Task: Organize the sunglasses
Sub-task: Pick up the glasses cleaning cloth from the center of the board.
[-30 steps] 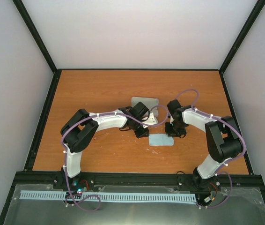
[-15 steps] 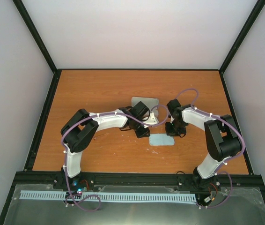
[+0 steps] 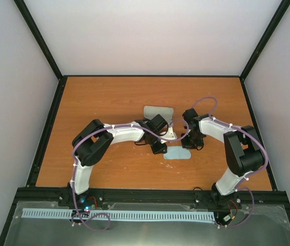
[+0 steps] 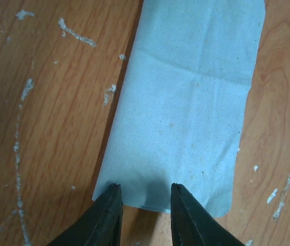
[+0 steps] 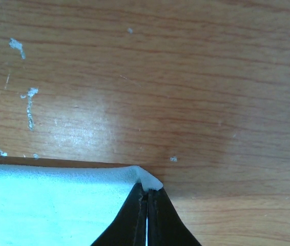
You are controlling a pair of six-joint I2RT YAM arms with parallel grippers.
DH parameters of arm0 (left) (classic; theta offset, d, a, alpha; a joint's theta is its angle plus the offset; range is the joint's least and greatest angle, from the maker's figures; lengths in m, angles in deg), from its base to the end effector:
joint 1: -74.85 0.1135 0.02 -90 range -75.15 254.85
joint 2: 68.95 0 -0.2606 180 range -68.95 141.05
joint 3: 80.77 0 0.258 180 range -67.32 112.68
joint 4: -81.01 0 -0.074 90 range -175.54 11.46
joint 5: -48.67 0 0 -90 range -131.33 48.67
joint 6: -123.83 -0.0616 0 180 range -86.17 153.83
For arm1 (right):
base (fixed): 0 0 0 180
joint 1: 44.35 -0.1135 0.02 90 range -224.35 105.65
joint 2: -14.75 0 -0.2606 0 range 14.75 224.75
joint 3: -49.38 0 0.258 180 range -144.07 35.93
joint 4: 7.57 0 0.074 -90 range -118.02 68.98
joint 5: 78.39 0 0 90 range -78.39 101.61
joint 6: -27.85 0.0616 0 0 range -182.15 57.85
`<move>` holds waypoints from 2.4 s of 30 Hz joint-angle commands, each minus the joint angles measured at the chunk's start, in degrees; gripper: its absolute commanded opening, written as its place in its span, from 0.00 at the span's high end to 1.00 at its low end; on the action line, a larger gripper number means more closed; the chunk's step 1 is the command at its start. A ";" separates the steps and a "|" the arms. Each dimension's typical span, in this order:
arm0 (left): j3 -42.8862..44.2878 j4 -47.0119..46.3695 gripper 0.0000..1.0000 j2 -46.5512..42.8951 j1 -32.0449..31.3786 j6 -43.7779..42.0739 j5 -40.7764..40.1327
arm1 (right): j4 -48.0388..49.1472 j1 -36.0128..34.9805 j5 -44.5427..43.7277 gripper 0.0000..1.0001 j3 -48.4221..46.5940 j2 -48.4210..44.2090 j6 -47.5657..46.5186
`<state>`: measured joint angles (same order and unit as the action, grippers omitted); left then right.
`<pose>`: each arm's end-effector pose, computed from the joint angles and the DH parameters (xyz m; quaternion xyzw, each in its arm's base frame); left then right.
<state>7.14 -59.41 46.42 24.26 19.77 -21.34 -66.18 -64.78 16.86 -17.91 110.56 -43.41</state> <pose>0.2453 -0.3317 0.1086 0.5453 0.7971 -0.2230 0.1328 0.2603 0.1030 0.1144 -0.0159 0.9985 0.0515 0.0082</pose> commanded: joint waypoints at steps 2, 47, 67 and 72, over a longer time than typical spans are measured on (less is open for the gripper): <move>2.14 0.18 0.73 1.49 -0.24 -0.07 0.31 | 0.50 -0.21 0.17 0.97 1.29 0.42 0.16; 1.04 -2.83 0.78 1.47 0.31 0.45 -4.15 | 0.89 -0.17 0.52 0.97 2.40 -0.62 0.21; 1.44 -0.90 0.99 -0.37 -1.01 -0.08 -4.81 | 0.63 -0.16 0.21 0.97 0.76 -1.26 0.34; 1.71 -1.12 0.99 -1.31 -0.14 -0.50 -6.06 | 0.31 -0.22 -0.25 0.97 -0.40 -1.33 0.27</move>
<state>7.07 -61.90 46.71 23.71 19.99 -25.56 -65.29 -64.80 16.91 -17.04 109.65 -43.41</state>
